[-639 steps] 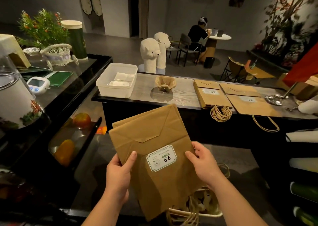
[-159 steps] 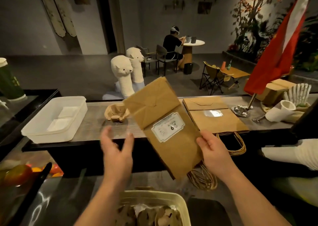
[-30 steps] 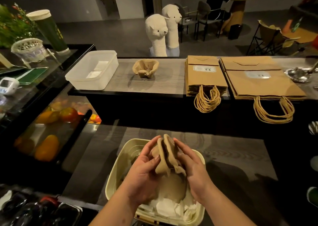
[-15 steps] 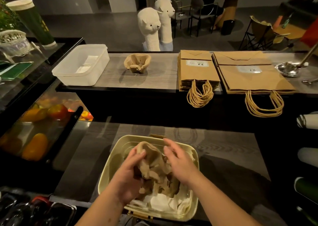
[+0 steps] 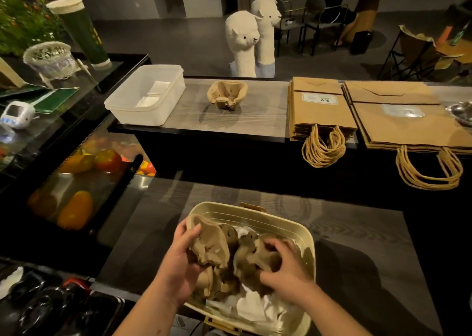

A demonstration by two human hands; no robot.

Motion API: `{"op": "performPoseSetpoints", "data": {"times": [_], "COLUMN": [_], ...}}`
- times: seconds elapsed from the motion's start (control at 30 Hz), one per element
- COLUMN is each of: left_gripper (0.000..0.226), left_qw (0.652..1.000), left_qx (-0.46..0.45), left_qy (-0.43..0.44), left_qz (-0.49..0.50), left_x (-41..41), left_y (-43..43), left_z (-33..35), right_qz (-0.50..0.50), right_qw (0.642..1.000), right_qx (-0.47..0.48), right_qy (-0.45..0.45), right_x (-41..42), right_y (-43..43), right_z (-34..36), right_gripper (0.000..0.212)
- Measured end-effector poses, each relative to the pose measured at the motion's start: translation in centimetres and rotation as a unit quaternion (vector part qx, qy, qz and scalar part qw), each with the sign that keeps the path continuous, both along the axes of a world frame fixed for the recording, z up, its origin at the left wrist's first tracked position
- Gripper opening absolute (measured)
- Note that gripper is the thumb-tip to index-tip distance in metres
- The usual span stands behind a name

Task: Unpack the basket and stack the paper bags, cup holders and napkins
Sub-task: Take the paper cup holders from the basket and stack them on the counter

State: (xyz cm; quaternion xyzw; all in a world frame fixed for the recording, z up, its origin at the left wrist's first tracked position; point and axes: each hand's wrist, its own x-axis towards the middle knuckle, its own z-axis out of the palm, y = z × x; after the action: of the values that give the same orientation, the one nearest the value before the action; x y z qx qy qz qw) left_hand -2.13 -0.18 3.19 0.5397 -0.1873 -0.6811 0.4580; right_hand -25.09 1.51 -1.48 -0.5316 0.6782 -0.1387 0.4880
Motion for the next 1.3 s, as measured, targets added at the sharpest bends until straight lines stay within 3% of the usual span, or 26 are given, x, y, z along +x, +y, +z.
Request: {"op": "performPoseSetpoints", "data": {"times": [0.07, 0.23, 0.33, 0.43, 0.5, 0.57, 0.7, 0.8, 0.93, 1.1, 1.23, 1.3], "left_gripper": [0.057, 0.091, 0.087, 0.077, 0.077, 0.075, 0.061, 0.062, 0.056, 0.054, 0.048, 0.045], "left_qw": [1.0, 0.997, 0.99, 0.984, 0.983, 0.982, 0.969, 0.952, 0.962, 0.958, 0.957, 0.955], "left_qx": [-0.008, -0.06, -0.094, -0.105, -0.11, -0.118, -0.136, -0.159, -0.165, -0.183, -0.18, -0.176], "left_qy": [-0.011, -0.009, -0.024, -0.049, -0.058, -0.073, -0.128, -0.166, -0.148, -0.145, -0.16, -0.164], "left_qz": [0.0, -0.051, -0.104, -0.136, -0.134, -0.128, -0.162, -0.201, -0.16, -0.166, -0.164, -0.174], "left_x": [0.1, -0.3, -1.6, -3.8, -5.0, -5.6, -5.5, -5.2, -5.4, -6.4, -7.3, -7.6], "left_y": [0.1, 0.2, 0.6, 1.2, 1.5, 1.6, 1.4, 1.2, 1.0, 0.8, 1.0, 1.2], "left_z": [-0.1, 0.3, 0.6, 0.4, 0.3, 0.3, 0.5, 0.7, 0.8, 1.5, 1.5, 1.0], "right_qz": [-0.072, -0.139, -0.179, -0.237, -0.231, -0.211, -0.173, -0.119, -0.078, -0.031, -0.037, -0.028], "right_qw": [0.99, 0.959, 0.927, 0.848, 0.815, 0.81, 0.819, 0.868, 0.915, 0.924, 0.959, 0.962], "right_qx": [-0.002, -0.1, -0.143, -0.115, -0.086, -0.068, -0.054, -0.108, -0.159, -0.159, -0.193, -0.176], "right_qy": [-0.122, -0.228, -0.296, -0.46, -0.525, -0.544, -0.544, -0.469, -0.363, -0.346, -0.205, -0.207], "right_x": [-1.0, -1.1, 0.1, 1.7, 2.5, 2.9, 2.3, 1.5, 0.9, 1.7, 2.8, 3.4], "right_y": [-0.4, -0.6, -0.3, -0.1, 0.1, 0.2, 0.4, 0.3, -0.1, 0.2, 0.2, 0.4], "right_z": [0.5, 2.1, 3.7, 5.3, 6.3, 7.1, 7.1, 7.1, 6.9, 6.4, 5.9, 5.7], "right_gripper": [0.062, 0.058, 0.084, 0.105, 0.086, 0.057, 0.045, 0.056, 0.063, 0.061, 0.066, 0.069]}}
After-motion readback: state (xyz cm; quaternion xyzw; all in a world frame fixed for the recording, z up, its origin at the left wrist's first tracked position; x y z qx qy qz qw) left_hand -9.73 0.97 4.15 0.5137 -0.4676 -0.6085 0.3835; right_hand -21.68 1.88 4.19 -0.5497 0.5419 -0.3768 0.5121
